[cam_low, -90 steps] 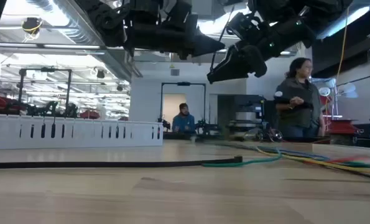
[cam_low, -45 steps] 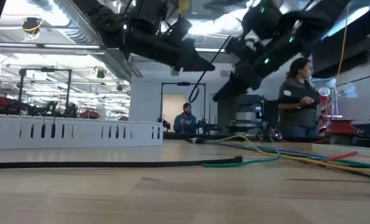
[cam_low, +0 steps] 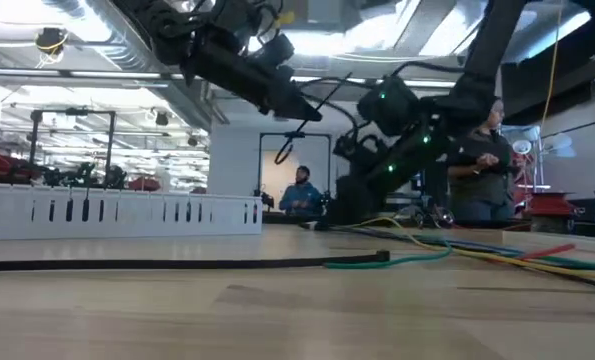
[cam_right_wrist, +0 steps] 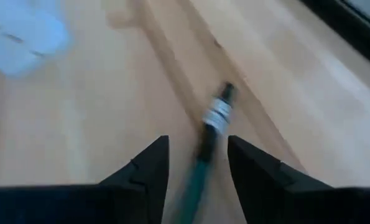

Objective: Ziptie cables
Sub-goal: Wrap the top black zip tie on the colored cables

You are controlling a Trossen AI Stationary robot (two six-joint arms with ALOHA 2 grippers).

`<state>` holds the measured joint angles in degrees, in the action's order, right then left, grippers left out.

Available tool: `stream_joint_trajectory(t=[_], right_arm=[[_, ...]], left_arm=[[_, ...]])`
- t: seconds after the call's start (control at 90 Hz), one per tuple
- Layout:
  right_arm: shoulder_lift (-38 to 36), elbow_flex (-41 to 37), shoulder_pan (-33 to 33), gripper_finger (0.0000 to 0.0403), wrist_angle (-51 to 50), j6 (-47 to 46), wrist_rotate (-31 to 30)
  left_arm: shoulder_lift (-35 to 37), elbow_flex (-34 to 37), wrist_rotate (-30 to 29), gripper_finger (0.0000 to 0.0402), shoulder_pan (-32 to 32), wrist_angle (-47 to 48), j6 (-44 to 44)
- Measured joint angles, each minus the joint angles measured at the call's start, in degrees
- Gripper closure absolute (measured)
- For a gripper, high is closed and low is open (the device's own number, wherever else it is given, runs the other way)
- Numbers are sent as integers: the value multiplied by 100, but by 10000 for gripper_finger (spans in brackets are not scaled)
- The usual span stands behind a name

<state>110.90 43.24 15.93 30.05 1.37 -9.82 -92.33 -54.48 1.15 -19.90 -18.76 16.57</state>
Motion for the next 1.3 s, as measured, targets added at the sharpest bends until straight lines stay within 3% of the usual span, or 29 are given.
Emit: stream_joint_trajectory(t=[0.189,0.522,0.9,1.3], right_arm=[[-280,7,-46,247,-820,-24,-14],[-1445,-20,-68,247,-2908,-544,233],[-930,-320,-252,247,-1807,-1300,448],[-1526,-317,-247,247,-2003,-1388,518]], left_arm=[[15,0,4,401,-21,176,44],[15,0,9,401,-131,246,151],[13,0,14,401,-114,292,188],[11,0,14,401,-109,329,215]])
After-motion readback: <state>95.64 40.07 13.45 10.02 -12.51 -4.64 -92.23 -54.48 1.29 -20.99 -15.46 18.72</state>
